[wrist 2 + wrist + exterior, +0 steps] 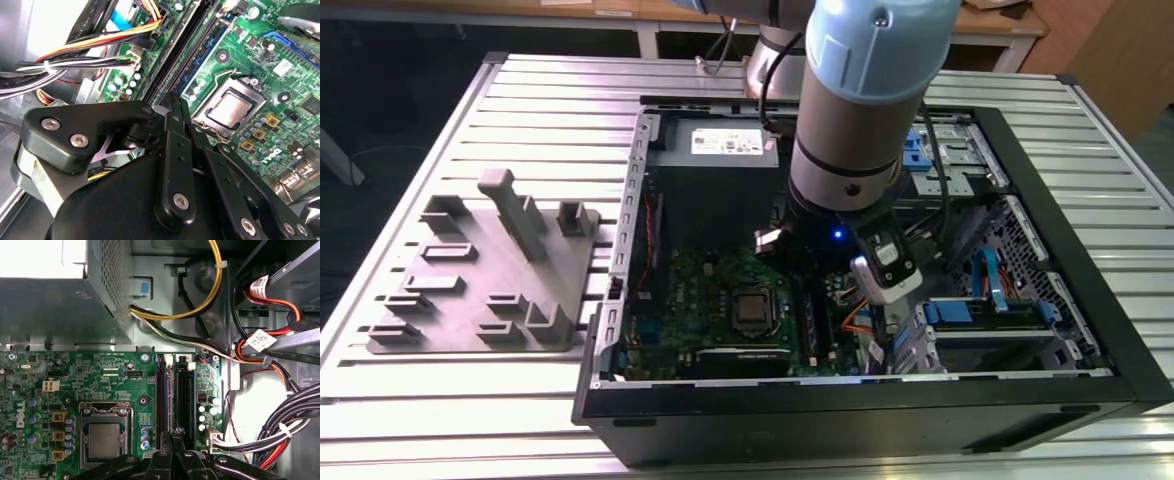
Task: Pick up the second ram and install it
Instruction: 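Insert the second ram into the second slot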
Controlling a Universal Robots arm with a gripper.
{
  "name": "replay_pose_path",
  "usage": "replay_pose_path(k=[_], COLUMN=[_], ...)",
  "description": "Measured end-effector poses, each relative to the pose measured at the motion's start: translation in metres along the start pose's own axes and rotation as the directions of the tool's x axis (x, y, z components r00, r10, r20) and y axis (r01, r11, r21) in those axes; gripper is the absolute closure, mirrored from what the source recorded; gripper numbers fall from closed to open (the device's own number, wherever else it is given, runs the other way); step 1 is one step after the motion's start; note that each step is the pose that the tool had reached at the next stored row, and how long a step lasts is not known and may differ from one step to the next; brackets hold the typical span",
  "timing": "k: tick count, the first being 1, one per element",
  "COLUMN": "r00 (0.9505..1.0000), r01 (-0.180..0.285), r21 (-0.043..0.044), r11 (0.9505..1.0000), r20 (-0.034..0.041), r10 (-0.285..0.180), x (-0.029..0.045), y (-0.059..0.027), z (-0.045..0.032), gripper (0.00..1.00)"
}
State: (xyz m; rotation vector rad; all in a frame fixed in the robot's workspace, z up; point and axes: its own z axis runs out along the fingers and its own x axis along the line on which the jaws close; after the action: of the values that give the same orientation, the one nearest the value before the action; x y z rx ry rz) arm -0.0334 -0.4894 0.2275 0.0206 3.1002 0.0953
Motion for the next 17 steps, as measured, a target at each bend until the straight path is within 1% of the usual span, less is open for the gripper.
replay_pose_path(k=[17], r00=[1.0000], r01=[0.000], r21=[-0.0001], r11=[1.0000], r20=[0.0000], r10=[0.000], x=[0.0000], y=[-0.0004], z=[0.0016], gripper=[0.92])
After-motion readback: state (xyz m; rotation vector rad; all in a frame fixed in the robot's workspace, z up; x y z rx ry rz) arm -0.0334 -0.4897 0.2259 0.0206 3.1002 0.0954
